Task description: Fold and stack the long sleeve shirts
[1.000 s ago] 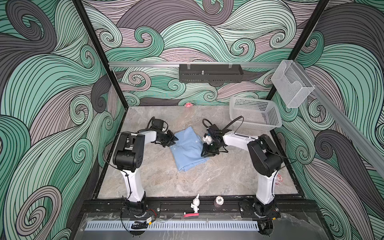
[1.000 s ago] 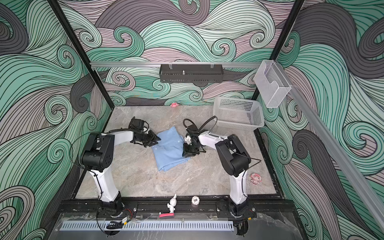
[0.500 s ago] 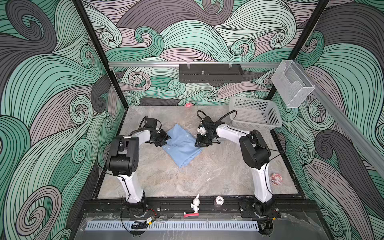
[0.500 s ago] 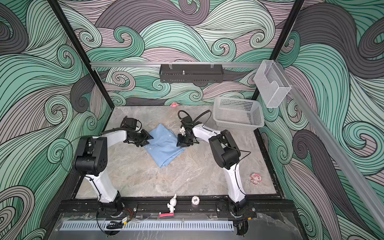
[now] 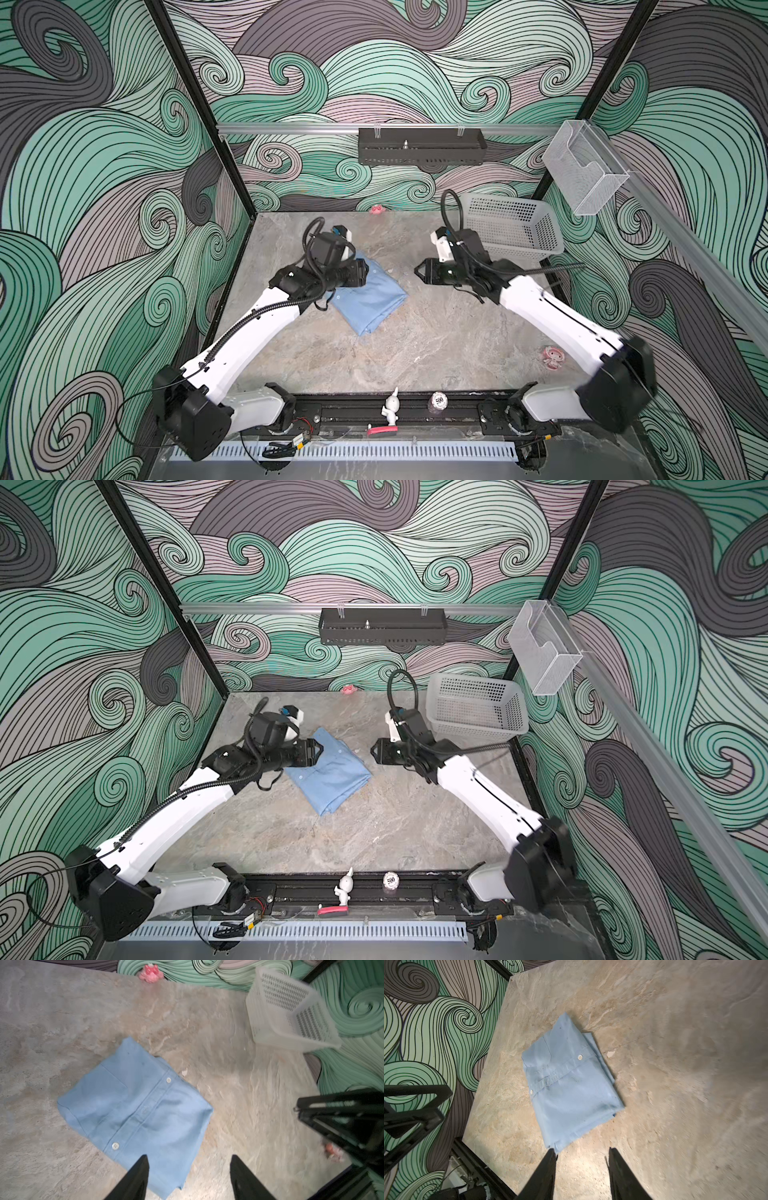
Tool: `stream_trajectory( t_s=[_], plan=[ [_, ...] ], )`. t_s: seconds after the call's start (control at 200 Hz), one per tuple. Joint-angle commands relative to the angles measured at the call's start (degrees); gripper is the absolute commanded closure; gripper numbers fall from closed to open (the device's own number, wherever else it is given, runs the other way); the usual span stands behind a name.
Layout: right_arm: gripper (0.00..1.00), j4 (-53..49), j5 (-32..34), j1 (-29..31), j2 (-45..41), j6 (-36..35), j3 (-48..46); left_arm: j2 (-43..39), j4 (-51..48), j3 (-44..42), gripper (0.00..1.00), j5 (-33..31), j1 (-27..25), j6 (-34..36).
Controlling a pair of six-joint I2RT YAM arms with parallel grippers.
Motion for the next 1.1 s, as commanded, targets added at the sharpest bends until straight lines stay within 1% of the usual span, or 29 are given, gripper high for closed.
stream_trajectory(
  t_s=[0.0, 0.025, 0.045, 0.11, 0.155, 0.2, 0.285, 0.34, 0.48, 0.66, 0.79, 0.951, 1.096],
  plan=[
    [0.57, 4.8, 7.0, -0.1, -6.9, -1.3, -9.8, 2.8, -5.6, -3.7, 0.33, -15.4, -8.5, 5.9],
    [0.57, 4.5, 7.6, -0.2, -8.6, -1.7, -11.1, 4.1, -5.7, -4.1, 0.23, -18.6, -11.6, 5.7],
    [0.57, 4.1, 7.9, -0.3, -9.7, -2.0, -12.1, 5.1, -5.6, -4.3, 0.19, -21.0, -14.0, 5.8],
    [0.57, 2.0, 8.7, -0.4, -12.7, -2.4, -14.2, 9.8, -5.3, -4.1, 0.12, -27.5, -21.2, 6.7],
    [0.57, 1.0, 8.8, -0.5, -14.6, -2.6, -15.7, 14.8, -5.9, -3.0, 0.09, -31.2, -24.5, 6.1],
    [0.57, 0.4, 8.9, -0.7, -16.5, -2.7, -17.1, 19.3, -8.5, -0.5, 0.07, -33.8, -26.4, 3.2],
    [0.56, -0.3, 9.8, -0.9, -20.1, -3.1, -19.3, 26.5, -11.3, 3.3, 0.04, -36.0, -28.5, 3.1],
    [0.56, -0.8, 10.6, -1.2, -22.3, -3.3, -20.4, 29.5, -11.7, 4.5, 0.02, -36.0, -29.2, 3.3],
    [0.56, -2.5, 10.8, -2.8, -25.7, -4.3, -21.6, 34.5, -12.0, 6.0, 0.01, -36.3, -29.0, 4.8],
    [0.56, -2.7, 9.2, -4.6, -25.9, -4.4, -22.5, 40.4, -13.5, 9.2, 0.01, -34.4, -26.6, 9.7],
    [0.56, -2.5, 8.9, -5.3, -25.9, -4.8, -22.8, 44.5, -15.4, 10.8, 0.01, -32.7, -23.5, 11.3],
    [0.56, -1.8, 8.3, -6.1, -26.2, -4.9, -23.2, 50.6, -21.0, 14.5, 0.02, -32.1, -18.6, 11.1],
    [0.56, -1.3, 8.4, -6.8, -26.5, -5.2, -23.5, 55.0, -22.7, 16.7, 0.04, -30.1, -16.3, 12.1]
  ],
)
